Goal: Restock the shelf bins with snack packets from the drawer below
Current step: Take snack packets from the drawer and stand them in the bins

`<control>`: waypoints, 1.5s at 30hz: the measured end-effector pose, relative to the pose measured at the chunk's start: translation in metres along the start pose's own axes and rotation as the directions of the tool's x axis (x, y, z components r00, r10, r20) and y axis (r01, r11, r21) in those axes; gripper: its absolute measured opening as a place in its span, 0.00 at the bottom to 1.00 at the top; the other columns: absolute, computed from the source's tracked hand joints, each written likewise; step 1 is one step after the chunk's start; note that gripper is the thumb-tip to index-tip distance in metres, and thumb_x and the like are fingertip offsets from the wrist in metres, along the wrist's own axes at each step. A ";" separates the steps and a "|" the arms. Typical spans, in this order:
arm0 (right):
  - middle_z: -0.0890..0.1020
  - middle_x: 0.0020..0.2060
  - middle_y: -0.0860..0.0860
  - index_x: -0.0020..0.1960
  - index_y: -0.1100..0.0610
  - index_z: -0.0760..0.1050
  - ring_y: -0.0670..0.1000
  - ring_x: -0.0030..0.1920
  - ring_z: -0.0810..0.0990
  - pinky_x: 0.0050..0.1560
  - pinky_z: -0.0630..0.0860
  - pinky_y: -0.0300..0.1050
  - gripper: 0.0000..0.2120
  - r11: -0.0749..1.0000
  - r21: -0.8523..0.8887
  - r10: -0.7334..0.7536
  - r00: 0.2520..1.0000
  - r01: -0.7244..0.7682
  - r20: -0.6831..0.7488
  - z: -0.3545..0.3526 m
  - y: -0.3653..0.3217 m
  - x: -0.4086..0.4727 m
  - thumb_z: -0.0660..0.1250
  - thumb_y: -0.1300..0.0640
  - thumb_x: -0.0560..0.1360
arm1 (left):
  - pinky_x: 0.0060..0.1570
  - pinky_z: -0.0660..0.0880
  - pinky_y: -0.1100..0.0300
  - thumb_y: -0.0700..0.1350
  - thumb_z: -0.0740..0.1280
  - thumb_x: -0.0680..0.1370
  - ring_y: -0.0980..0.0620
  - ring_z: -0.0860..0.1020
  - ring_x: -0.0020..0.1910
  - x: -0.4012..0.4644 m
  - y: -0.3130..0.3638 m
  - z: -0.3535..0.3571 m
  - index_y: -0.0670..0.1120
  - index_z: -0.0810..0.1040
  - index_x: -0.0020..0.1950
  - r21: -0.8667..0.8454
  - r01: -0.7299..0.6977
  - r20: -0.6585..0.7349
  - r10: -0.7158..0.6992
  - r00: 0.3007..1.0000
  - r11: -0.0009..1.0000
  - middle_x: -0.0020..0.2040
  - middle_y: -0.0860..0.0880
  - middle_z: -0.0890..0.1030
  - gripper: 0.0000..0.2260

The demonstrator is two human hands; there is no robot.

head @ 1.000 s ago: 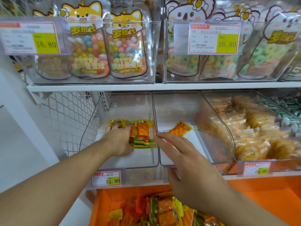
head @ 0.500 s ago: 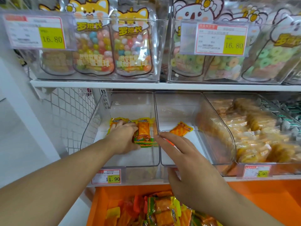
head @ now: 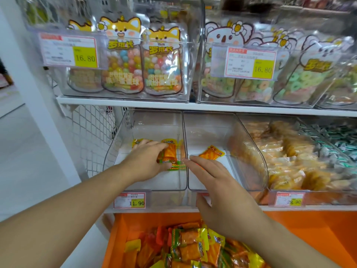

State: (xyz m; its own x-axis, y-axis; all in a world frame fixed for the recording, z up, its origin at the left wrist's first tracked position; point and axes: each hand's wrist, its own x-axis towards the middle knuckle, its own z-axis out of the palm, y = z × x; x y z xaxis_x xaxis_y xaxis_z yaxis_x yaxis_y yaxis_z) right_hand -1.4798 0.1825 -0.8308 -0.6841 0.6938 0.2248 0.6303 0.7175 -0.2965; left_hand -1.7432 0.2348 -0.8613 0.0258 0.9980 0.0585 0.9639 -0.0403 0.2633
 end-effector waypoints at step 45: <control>0.71 0.67 0.58 0.72 0.55 0.71 0.61 0.62 0.78 0.59 0.80 0.55 0.27 0.786 -0.202 0.605 0.657 -0.585 0.449 0.260 0.057 -0.110 0.68 0.68 0.75 | 0.47 0.79 0.54 0.50 0.73 0.76 0.46 0.82 0.49 -0.198 0.007 0.254 0.54 0.76 0.41 -0.171 0.587 0.462 -0.462 0.757 0.791 0.47 0.52 0.82 0.07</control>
State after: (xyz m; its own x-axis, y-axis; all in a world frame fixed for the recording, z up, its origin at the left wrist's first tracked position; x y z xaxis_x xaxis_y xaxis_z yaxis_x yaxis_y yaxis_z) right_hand -1.4642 0.1312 -1.1133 -0.2334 0.8628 -0.4485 0.9694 0.1700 -0.1772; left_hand -1.6741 0.0491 -1.1160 -0.3034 0.7971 -0.5220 0.7328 0.5454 0.4069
